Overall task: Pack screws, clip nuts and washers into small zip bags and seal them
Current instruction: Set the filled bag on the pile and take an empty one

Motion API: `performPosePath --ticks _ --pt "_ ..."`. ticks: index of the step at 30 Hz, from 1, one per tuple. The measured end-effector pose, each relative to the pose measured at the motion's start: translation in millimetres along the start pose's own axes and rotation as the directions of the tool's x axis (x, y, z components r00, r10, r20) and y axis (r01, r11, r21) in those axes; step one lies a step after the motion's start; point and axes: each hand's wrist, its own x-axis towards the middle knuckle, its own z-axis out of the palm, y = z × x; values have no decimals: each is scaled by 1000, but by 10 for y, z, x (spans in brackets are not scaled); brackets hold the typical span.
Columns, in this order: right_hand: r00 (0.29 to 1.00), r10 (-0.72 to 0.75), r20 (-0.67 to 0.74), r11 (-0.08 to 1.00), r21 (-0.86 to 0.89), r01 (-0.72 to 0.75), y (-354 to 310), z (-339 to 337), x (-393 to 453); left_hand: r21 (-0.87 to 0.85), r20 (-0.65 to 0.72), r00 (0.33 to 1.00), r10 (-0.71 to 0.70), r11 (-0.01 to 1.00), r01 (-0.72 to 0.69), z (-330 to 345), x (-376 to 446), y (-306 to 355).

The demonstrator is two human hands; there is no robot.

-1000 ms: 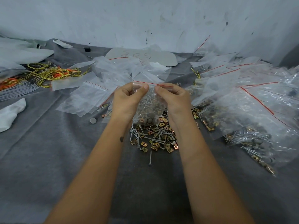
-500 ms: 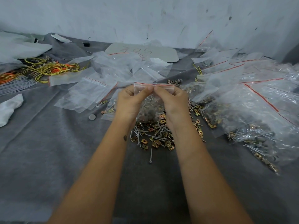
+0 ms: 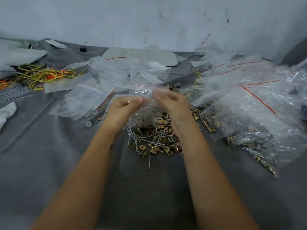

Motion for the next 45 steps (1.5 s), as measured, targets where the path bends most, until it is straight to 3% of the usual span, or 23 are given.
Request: performPosePath --ticks 2,4,9,13,15,19,21,24,27,30,32,34,36,38,40,43,45 --pt "994 0 107 968 -248 27 -6 -61 -42 -52 -11 1000 29 998 -29 10 4 48" --pt "998 -31 63 941 -335 50 -28 -70 -52 -91 -23 998 56 994 -58 89 38 127" --pt "949 -139 -283 978 -192 86 -343 -429 85 -38 -43 995 88 995 -90 441 201 224" --pt "727 -64 -684 989 54 138 -597 -979 306 -87 -78 997 22 996 -29 635 218 196" --pt "668 12 -744 986 120 115 -593 -1125 337 -100 -79 997 -15 995 7 712 184 118" --pt "652 38 -757 998 -1 -59 -339 -1027 273 -82 -78 995 -62 995 56 778 113 0" --pt "678 -32 -734 995 -84 -45 -211 -824 218 -90 -86 994 -66 994 59 766 95 -21" --pt "793 -133 -594 962 -269 -40 -30 -397 159 -97 -139 988 -61 994 47 659 70 -56" --pt "910 -194 -366 900 -436 17 144 6 125 -76 -233 972 -23 997 5 470 43 -89" --pt "962 -249 -110 826 -544 151 292 265 91 -17 -365 931 28 999 -36 217 46 -137" --pt "968 -249 16 774 -598 209 356 364 86 145 -465 881 89 989 -23 -12 74 -185" --pt "964 -247 97 720 -647 249 404 397 88 457 -505 845 177 885 88 -251 125 -242" --pt "954 -267 135 673 -682 285 410 382 79 647 -464 867 183 738 191 -390 163 -291" --pt "952 -272 142 672 -680 293 399 352 74 731 -417 901 122 633 253 -405 179 -339" --pt "951 -279 137 667 -684 294 380 308 65 830 -319 935 154 521 198 -363 191 -387" --pt "954 -285 96 670 -692 269 352 230 53 866 -177 974 143 492 86 -285 199 -400" --pt "958 -281 63 675 -696 244 345 184 47 872 -161 979 128 484 80 -275 195 -398"
